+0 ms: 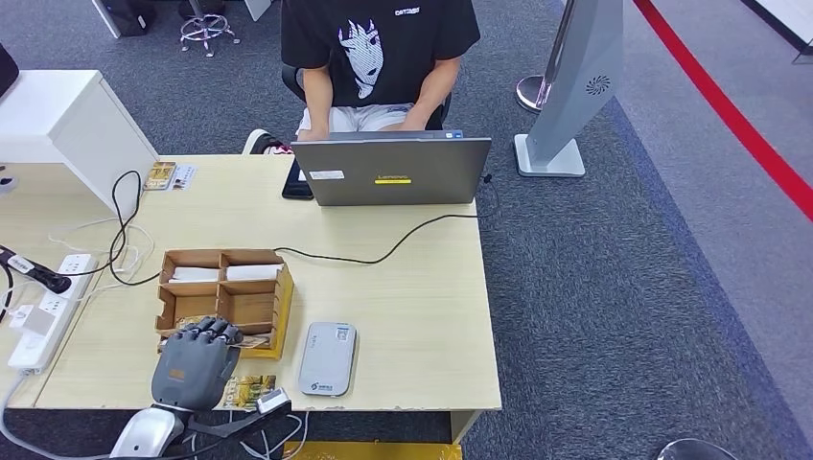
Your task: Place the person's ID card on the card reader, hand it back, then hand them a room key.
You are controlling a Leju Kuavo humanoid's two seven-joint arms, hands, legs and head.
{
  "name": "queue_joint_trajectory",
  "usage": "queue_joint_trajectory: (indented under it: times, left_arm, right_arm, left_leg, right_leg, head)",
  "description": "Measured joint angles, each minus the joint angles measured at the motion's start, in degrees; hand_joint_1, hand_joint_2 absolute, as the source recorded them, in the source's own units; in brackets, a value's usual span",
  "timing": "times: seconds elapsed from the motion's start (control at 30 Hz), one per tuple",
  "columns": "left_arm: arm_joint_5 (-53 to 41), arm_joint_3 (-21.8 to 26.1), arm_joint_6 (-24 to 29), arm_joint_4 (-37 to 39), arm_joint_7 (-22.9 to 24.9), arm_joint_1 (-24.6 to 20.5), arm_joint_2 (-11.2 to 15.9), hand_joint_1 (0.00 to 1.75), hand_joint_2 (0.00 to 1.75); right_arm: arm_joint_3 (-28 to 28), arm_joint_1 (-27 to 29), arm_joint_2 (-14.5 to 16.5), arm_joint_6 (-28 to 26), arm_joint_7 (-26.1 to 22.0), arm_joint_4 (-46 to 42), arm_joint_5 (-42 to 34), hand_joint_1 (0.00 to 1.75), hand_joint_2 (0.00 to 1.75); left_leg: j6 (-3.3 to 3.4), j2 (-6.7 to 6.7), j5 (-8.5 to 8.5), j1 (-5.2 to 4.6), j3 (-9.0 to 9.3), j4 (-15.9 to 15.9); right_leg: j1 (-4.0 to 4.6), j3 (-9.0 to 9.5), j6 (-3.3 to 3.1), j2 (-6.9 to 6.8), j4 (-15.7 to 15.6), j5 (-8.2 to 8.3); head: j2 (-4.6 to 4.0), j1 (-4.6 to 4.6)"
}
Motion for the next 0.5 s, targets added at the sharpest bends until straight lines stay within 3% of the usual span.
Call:
queue_joint_trajectory:
  times: [0.5]
  left_arm:
    - [-0.1, 0.0, 1.67, -1.06, -0.07, -0.31, 1.17, 1.75, 1.75]
  right_arm:
    - [0.22, 0.01, -0.14, 0.36, -0.55, 0.0, 0.18, 0.0, 1.75]
  left_leg:
    - [-0.01, 0.0, 0.01, 0.0, 0.0, 0.0]
  right_leg:
    - [0.0, 0.0, 0.0, 0.0, 0.01, 0.0]
  head:
    - [0.0, -0.01]
